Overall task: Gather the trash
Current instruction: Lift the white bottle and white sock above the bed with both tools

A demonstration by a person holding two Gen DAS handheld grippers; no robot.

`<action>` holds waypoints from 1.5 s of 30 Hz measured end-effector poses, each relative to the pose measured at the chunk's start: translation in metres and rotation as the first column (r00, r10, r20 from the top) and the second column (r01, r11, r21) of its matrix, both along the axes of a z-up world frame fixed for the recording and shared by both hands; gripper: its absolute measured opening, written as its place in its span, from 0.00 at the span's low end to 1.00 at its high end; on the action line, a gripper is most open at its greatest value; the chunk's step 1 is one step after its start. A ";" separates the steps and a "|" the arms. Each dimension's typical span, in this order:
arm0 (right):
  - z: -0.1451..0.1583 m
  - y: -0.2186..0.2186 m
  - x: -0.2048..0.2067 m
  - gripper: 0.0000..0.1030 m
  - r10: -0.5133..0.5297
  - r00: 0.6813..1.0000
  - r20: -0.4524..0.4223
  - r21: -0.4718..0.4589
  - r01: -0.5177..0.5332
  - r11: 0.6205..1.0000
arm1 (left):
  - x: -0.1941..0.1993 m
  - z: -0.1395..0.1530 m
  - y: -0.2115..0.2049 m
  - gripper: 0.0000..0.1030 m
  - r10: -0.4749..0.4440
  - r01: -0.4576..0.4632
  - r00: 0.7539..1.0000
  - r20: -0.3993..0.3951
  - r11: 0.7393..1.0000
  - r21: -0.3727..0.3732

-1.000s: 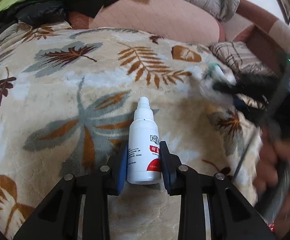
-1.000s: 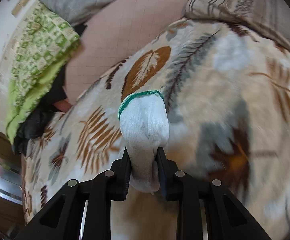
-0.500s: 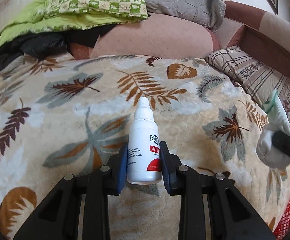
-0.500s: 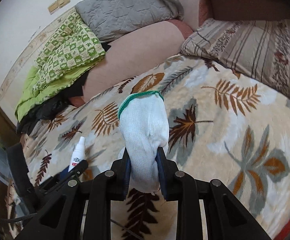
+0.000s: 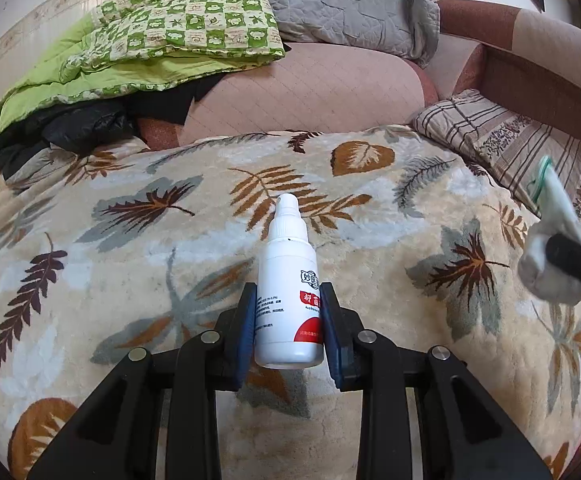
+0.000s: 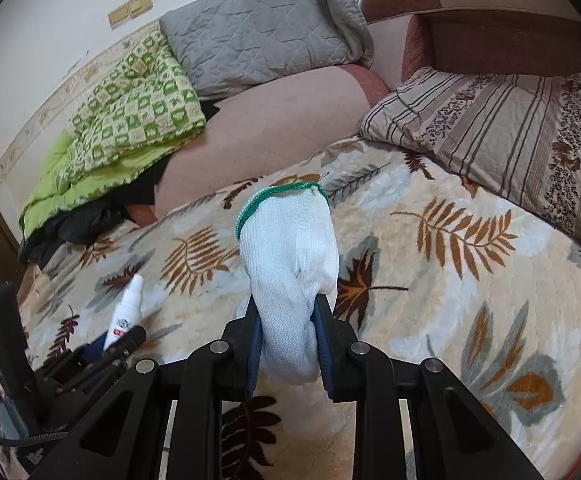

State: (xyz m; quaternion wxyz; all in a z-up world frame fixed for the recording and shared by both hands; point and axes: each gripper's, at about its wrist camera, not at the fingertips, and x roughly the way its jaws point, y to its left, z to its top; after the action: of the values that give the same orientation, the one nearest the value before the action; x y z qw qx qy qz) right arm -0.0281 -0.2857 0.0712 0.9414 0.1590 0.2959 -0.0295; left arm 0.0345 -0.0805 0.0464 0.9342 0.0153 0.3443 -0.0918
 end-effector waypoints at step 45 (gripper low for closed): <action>0.014 0.008 -0.014 0.25 0.031 0.998 0.059 0.025 -0.033 0.999 | -0.013 0.013 -0.007 0.28 -0.025 0.026 0.997 0.076 1.000 -0.009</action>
State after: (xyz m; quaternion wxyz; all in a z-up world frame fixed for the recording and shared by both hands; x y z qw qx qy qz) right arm -0.0425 -0.2780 0.0856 0.9479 0.1671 0.2711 -0.0059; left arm 0.0212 -0.0872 0.0592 0.9455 0.0186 0.3076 -0.1048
